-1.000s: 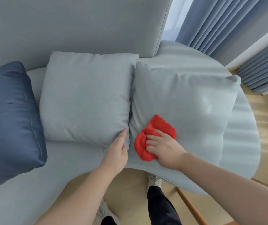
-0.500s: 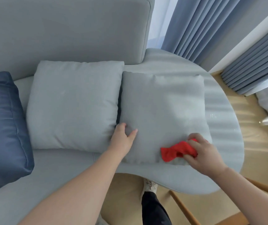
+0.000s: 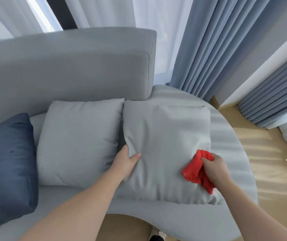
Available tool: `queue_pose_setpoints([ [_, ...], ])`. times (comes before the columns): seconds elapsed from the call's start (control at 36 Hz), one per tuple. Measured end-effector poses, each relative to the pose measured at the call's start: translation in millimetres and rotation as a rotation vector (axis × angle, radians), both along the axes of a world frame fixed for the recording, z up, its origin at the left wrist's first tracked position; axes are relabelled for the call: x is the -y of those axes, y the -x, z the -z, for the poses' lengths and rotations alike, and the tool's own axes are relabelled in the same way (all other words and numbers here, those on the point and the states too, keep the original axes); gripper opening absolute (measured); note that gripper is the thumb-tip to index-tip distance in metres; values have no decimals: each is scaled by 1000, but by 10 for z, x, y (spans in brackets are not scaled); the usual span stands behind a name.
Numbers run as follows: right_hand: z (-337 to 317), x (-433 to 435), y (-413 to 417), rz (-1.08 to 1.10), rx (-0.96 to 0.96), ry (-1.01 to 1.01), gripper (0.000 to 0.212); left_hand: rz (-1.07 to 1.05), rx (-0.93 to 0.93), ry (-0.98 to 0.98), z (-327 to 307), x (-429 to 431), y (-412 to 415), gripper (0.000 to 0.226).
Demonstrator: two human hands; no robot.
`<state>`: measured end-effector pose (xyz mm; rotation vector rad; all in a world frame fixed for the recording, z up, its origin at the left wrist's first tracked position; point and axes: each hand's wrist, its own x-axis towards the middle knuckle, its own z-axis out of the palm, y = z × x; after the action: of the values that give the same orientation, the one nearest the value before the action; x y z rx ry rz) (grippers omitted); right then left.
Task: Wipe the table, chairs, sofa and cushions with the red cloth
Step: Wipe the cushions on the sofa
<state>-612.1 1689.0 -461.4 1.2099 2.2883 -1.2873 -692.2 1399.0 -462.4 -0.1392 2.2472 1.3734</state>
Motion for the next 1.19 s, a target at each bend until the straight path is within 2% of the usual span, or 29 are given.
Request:
queue_pose_setpoints([
  [0.08,-424,-22,293,-23,-98,-29,14,-43,-59,-8,-425,7,254,32],
  [0.14,-751,-30,574,-50,-174,-54,6,-71,-108,-16,-764,8,496,26],
  [0.31,-1810,188,1485,-111,-403,-62,23,-167,-298,-51,-1822,259,1274,40],
  [0.33,-1949,246,1619,-121,-432,-64,21,-170,-334,-37,-1953,334,1387,39],
  [0.39,-2190,370,1870,-156,-474,-74,11,-183,-385,-42,-2178,479,1593,35],
  [0.47,-2473,562,2243,-193,-535,-87,12,-198,-454,-56,-2436,700,1930,27],
  [0.58,-2741,851,2832,-212,-617,-101,24,-225,-565,-77,-2725,995,2495,32],
  [0.72,-2833,1192,3651,-187,-702,-147,23,-247,-663,-41,-2869,1389,3295,37],
  [0.86,-2557,1345,4280,-305,-516,-215,22,-156,-547,84,-2636,1563,3931,48],
  [0.92,-2378,1403,4384,-338,-441,-217,25,-136,-502,124,-2482,1576,4051,51],
  [1.0,-2184,1441,4460,-291,-439,-239,31,-136,-528,143,-2353,1585,4137,55],
  [1.08,-2156,1463,4506,-281,-466,-276,20,-140,-588,107,-2322,1640,4157,62],
  [1.19,-2102,1452,4428,-251,-509,-304,12,-254,-572,23,-2207,1644,4082,56],
])
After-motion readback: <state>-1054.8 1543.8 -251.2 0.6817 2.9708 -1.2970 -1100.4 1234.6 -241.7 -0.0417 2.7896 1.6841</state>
